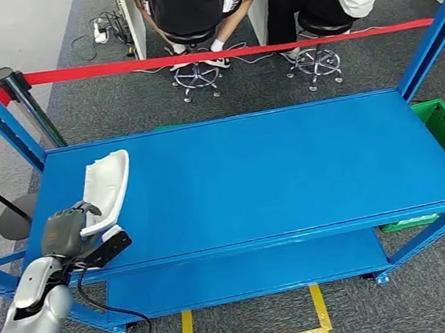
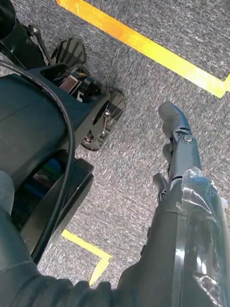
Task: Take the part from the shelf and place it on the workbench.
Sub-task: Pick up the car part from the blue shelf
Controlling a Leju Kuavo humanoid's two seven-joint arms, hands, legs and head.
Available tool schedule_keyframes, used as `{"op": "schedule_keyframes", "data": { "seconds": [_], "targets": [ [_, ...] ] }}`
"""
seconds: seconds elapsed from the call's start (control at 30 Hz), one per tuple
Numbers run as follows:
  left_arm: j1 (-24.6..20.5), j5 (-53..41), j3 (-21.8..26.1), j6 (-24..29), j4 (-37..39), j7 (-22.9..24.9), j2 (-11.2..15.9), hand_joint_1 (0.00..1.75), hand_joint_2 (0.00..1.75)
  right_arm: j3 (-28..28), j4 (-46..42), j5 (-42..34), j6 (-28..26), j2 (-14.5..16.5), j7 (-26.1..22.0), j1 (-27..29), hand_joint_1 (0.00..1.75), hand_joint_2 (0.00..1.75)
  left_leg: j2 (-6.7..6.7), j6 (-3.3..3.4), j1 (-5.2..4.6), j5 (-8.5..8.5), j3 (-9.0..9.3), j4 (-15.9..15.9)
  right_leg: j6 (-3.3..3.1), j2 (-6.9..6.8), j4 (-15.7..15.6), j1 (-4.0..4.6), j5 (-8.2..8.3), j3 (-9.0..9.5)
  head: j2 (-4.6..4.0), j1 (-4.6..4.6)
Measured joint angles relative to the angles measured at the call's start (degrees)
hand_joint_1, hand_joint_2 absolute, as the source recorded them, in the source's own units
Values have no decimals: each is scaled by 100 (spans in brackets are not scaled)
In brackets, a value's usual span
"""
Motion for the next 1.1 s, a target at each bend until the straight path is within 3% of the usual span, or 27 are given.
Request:
{"op": "schedule_keyframes", "data": {
  "seconds": [0.27,0.63,0.8,1.1],
  "targets": [
    [584,57,-164,296,-1204,-414,-24,175,175,-1,4,-17,-45,0,-81,43,0,175,0,0,0,-1,-4,0,0,0,-2,-1,-1,-8,0,0],
    [1510,-3,-902,958,-3311,-869,-106,175,175,-87,7,-218,-412,90,-198,110,0,175,0,0,0,-2,-5,0,0,1,-2,0,-1,-9,0,-1],
    [1888,-42,-1127,1078,-3758,-919,-189,175,175,-213,7,-339,-422,140,-283,114,0,175,0,0,0,-2,-6,0,-1,-3,-2,0,-2,-10,0,0],
    [2006,-42,-1201,1095,-3988,-923,-215,175,175,-295,7,-345,-422,144,-288,115,0,175,0,0,0,-1,-5,0,0,-3,-2,0,-1,-8,0,0]
  ]
}}
